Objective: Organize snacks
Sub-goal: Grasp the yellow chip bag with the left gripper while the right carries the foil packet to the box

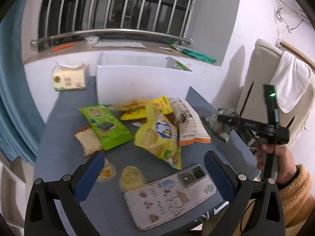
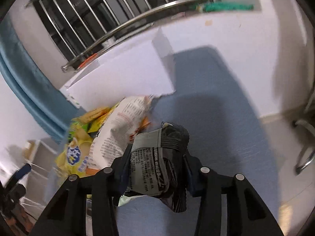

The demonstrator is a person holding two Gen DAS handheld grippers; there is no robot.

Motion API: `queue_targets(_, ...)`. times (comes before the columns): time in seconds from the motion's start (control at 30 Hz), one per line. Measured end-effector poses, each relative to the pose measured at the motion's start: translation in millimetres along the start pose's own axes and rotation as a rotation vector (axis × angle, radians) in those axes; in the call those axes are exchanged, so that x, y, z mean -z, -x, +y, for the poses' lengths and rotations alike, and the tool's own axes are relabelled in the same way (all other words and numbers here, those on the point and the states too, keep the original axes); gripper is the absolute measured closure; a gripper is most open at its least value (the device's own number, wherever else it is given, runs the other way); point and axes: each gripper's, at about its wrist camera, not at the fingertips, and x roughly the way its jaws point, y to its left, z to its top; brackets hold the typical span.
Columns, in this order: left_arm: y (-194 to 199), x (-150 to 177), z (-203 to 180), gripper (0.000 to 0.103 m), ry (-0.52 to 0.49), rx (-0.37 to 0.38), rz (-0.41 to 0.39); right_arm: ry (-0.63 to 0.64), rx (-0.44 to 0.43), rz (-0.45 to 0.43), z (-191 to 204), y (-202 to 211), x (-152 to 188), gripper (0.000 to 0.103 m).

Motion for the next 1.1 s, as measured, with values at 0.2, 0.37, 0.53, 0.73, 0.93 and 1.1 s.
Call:
queue_targets(0.2,-44.2,-10.0,-6.1,0.0,-0.034,0.04,0.087,-0.042,-0.009,-0.098,-19.2,62.1,6.9,0.054)
queue_targets(0.37,-91.5,-19.7,-8.2,0.0,-0.087,0.024,0.182,-0.085,-0.035,-0.141,-28.0,92.4,20.9,0.054)
queue_targets(0.53,-119.1,-22.5,-8.0,0.002,-0.104,0.006,0.226,-0.101,-0.022,-0.146,-33.4,108.5,32.6,0.054)
queue_targets(0.73,-127.5,-20.9,-7.1,0.06,-0.089,0.124,0.243,-0.102,-0.028,-0.131,-33.7,103.8,34.6,0.054)
queue_targets(0.93,-86.8,-20.2,-5.4,0.06,-0.124,0.094,0.169,-0.079,-0.044,-0.12,-25.1,98.7,36.4,0.054)
queue_targets(1.1,-36.6,-31.2,6.7,0.06,-0.094,0.117,0.051,-0.061,-0.066,-0.12,-15.2,93.6,32.2,0.054)
